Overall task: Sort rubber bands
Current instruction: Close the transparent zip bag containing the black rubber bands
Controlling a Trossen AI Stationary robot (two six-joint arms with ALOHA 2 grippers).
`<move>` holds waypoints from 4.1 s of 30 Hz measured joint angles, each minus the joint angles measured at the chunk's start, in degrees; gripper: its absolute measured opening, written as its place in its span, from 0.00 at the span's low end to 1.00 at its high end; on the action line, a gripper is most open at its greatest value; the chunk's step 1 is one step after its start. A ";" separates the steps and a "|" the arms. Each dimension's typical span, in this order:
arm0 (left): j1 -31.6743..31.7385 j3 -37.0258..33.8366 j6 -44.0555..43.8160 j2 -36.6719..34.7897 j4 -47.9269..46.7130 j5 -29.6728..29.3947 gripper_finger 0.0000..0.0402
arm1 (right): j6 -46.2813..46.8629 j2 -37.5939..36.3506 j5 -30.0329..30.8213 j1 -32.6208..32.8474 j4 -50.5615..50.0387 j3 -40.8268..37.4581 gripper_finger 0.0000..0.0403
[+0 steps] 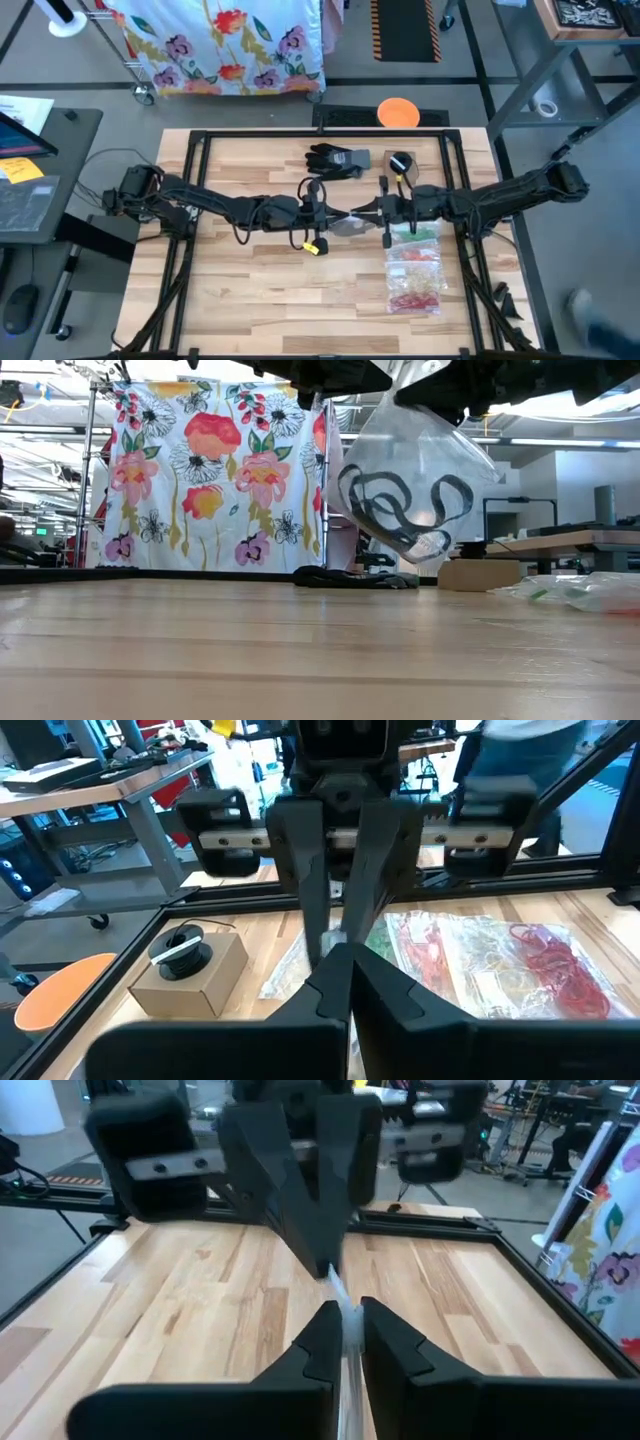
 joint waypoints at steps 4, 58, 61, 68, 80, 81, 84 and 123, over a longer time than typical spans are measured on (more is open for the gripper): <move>-0.08 0.00 0.03 -0.58 -0.77 -0.77 0.00 | 0.00 0.02 0.57 -0.11 -0.33 -0.02 0.07; -0.60 3.43 6.28 3.35 -0.89 -4.36 0.29 | 0.04 0.01 -0.05 -0.02 -0.61 -0.02 0.07; -0.60 3.41 6.32 3.35 -0.85 -4.36 0.21 | 0.04 0.02 -0.04 -0.02 -0.59 -0.03 0.07; -0.58 3.41 6.09 3.33 -1.35 -4.61 0.02 | 0.04 0.02 -0.10 0.00 -0.79 -0.02 0.07; -0.60 3.41 6.12 3.28 -1.80 -7.31 0.00 | 0.02 0.04 -0.04 -0.02 -0.63 -0.02 0.08; -0.64 3.41 6.12 3.01 -2.25 -7.31 0.00 | 0.01 0.04 -0.04 -0.02 -0.57 -0.02 0.08; -0.93 3.41 5.87 2.27 -3.40 -7.40 0.00 | 0.01 0.04 -0.04 -0.02 -0.40 0.04 0.08; -5.19 3.30 4.82 -2.59 -15.34 -15.81 0.34 | 0.04 0.00 -0.06 -0.02 -0.73 0.00 0.08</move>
